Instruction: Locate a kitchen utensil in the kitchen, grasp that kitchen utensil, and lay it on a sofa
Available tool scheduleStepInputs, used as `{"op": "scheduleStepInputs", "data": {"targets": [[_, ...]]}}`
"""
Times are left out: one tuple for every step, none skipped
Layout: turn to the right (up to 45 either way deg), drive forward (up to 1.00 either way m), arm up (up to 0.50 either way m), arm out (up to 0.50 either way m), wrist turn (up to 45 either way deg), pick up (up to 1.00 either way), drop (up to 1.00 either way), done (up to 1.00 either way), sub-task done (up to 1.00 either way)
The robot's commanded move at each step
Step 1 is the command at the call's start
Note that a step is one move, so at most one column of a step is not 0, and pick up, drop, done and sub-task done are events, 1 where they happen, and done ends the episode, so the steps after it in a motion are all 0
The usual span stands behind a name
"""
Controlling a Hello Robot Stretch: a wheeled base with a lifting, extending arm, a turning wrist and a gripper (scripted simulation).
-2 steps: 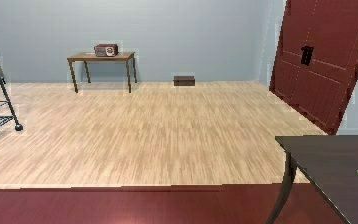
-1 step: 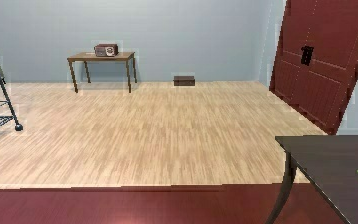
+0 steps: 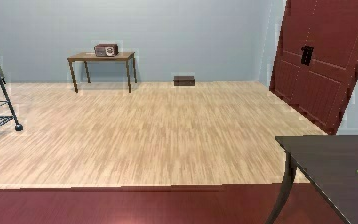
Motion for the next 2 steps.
{"op": "scheduleStepInputs", "data": {"targets": [[0.0,0.0,0.12,0.0,0.0,0.0,0.0,0.0,0.0],[0.0,0.0,0.0,0.0,-45.0,0.0,0.0,0.0,0.0]]}}
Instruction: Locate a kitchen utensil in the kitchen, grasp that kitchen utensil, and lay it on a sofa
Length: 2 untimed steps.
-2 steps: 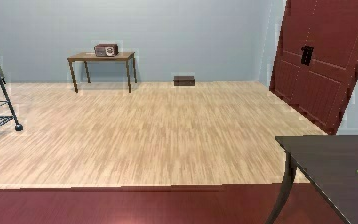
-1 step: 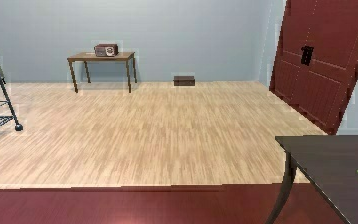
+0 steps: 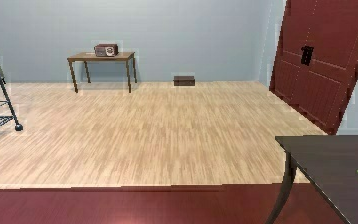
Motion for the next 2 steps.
{"op": "scheduleStepInputs", "data": {"targets": [[0.0,0.0,0.0,0.0,-45.0,0.0,0.0,0.0,0.0],[0.0,0.0,0.0,0.0,-18.0,0.0,0.0,0.0,0.0]]}}
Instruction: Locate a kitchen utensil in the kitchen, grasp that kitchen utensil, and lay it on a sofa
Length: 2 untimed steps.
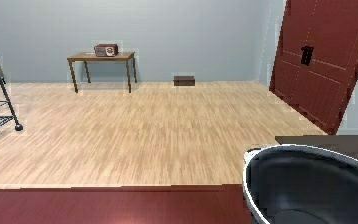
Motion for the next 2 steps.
{"op": "scheduleStepInputs", "data": {"targets": [[0.0,0.0,0.0,-0.32,0.0,0.0,0.0,0.0,0.0],[-45.0,0.0,0.0,0.0,0.0,0.0,0.0,0.0,0.0]]}}
